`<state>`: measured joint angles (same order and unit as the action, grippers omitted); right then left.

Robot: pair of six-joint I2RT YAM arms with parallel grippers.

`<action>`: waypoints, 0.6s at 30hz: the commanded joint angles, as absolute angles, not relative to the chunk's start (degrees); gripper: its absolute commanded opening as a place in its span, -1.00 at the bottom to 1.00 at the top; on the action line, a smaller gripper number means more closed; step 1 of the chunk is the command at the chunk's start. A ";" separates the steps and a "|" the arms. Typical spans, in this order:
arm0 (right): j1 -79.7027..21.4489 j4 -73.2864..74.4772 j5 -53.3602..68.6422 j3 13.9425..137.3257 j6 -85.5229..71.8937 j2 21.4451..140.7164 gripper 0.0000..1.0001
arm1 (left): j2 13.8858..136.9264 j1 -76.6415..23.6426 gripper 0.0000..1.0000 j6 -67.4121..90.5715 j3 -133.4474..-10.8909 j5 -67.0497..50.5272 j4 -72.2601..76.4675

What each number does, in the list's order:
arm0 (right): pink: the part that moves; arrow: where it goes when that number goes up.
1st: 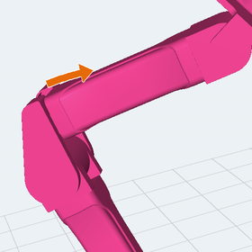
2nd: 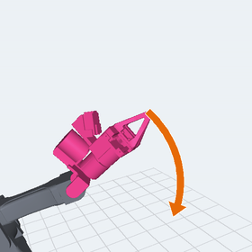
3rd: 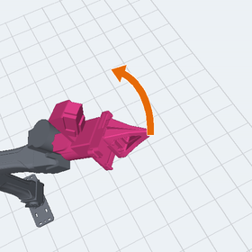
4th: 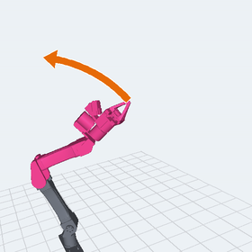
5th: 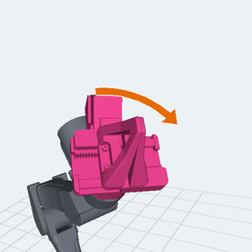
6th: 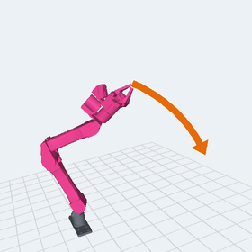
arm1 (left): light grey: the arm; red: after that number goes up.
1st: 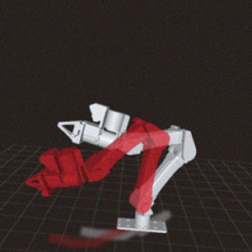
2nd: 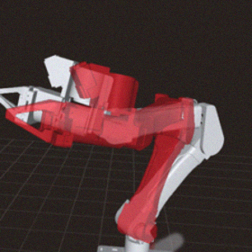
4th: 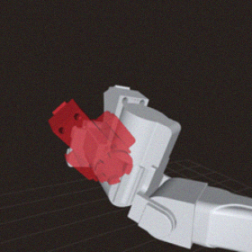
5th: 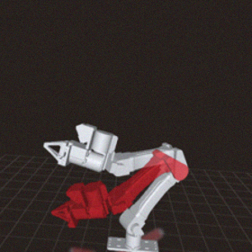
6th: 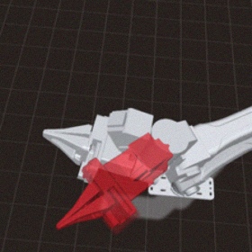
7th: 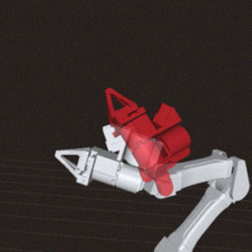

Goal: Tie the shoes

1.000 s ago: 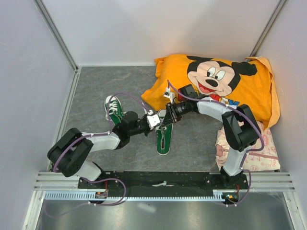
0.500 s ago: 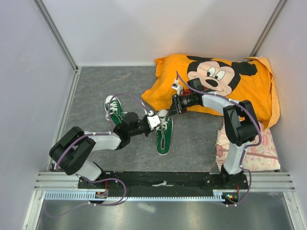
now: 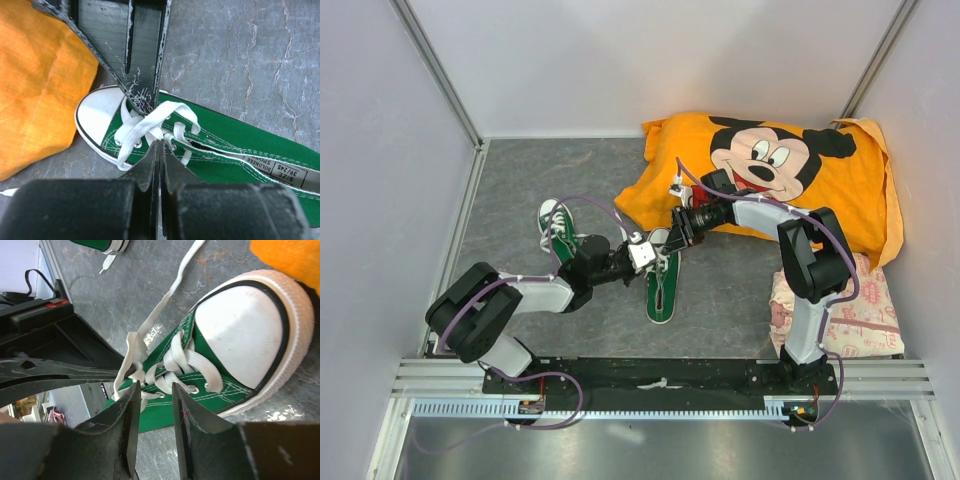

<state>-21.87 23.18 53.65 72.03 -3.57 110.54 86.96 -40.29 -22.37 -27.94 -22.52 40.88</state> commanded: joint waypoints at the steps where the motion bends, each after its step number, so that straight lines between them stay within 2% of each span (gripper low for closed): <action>1: -22.67 23.12 56.86 71.98 -2.64 110.57 -0.21 | 87.89 -40.69 -0.97 -23.12 -28.39 -22.50 43.51; 6: -23.29 23.12 58.27 72.33 -2.90 111.18 -0.15 | 87.80 -40.69 -0.97 -23.12 -28.39 -22.41 43.51; 18: -24.52 23.03 58.97 73.48 -4.39 113.11 -0.15 | 87.72 -40.69 -0.97 -22.85 -28.21 -22.32 44.30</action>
